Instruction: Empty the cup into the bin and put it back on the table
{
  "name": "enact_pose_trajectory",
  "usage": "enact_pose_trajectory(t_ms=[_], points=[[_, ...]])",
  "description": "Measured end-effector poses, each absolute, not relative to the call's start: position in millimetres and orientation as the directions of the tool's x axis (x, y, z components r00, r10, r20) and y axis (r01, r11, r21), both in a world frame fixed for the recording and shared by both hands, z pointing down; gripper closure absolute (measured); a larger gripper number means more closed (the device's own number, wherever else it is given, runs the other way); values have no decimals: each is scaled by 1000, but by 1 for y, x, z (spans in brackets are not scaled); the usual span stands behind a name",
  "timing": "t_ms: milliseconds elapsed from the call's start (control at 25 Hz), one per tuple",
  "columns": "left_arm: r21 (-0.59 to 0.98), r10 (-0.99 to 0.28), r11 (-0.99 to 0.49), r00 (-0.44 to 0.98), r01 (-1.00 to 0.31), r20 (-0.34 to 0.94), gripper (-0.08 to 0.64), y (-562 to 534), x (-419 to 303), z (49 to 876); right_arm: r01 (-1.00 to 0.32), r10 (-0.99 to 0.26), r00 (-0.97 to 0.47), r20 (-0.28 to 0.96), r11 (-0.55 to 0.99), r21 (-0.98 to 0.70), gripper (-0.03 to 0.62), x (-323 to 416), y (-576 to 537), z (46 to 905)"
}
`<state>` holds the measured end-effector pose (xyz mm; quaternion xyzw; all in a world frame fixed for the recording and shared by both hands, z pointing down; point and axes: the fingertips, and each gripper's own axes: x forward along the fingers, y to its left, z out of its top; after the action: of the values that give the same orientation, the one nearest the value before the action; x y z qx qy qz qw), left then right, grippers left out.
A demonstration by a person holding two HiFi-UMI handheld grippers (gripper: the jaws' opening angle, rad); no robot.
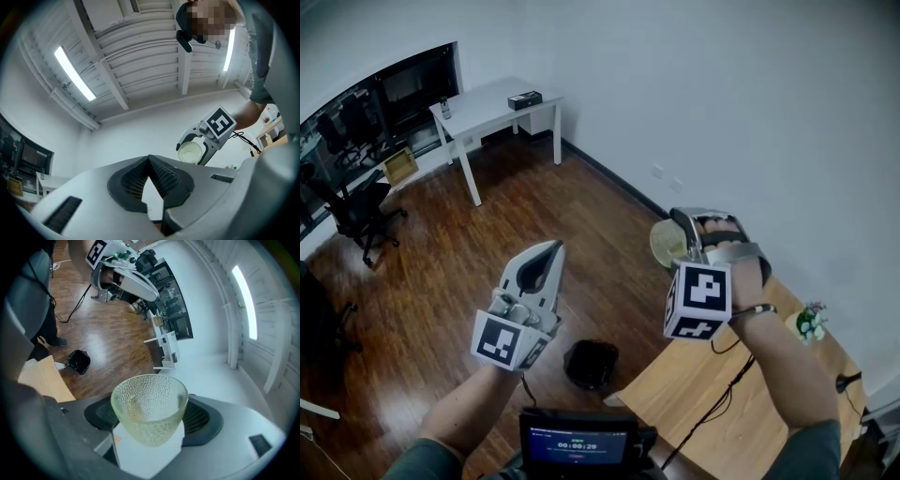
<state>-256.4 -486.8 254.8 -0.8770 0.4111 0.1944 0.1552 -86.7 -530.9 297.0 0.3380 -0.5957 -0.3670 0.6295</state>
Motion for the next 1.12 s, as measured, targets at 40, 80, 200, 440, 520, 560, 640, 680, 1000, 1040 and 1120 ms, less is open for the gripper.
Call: enact_pose_trajectory(t_ms=[40,80,200,440,520,560,640,680,1000,1040,1120], points=[[-112,-663,-613,586,-782,-466,571,-486,-257,255,59,-864,15,503,503,862,195,-89,-530,296],[-111,-664,-613,586,-782,-465,571,-486,-257,255,60,-864,11,504,504,862,196,-91,-529,295],[-111,-666,-610,584,-784,-465,571,-485,-259,257,73,-863,13,506,505,860,196,-93,-529,295],[-112,-671,-606,581,-787,-461,571,-485,-261,257,101,-858,19,513,512,853,196,-94,-529,301],[-110,-673,-604,579,-789,-461,571,-484,-262,258,113,-857,20,514,513,851,196,-95,-528,303],[-109,-673,-603,578,-790,-462,571,-484,-262,258,119,-858,21,514,512,850,196,-95,-528,303],[-109,-670,-605,578,-789,-465,571,-485,-261,258,131,-859,24,512,510,850,196,-94,-530,303],[-111,-668,-606,579,-788,-467,571,-485,-260,257,136,-859,26,511,509,850,196,-94,-531,303],[-115,-666,-607,582,-786,-466,571,-487,-261,257,172,-862,37,505,503,847,196,-95,-533,304],[-115,-661,-611,584,-784,-470,571,-487,-260,257,174,-862,40,505,503,846,196,-95,-533,304],[-117,-658,-613,586,-782,-473,571,-486,-261,256,176,-862,40,506,505,845,196,-97,-533,304]])
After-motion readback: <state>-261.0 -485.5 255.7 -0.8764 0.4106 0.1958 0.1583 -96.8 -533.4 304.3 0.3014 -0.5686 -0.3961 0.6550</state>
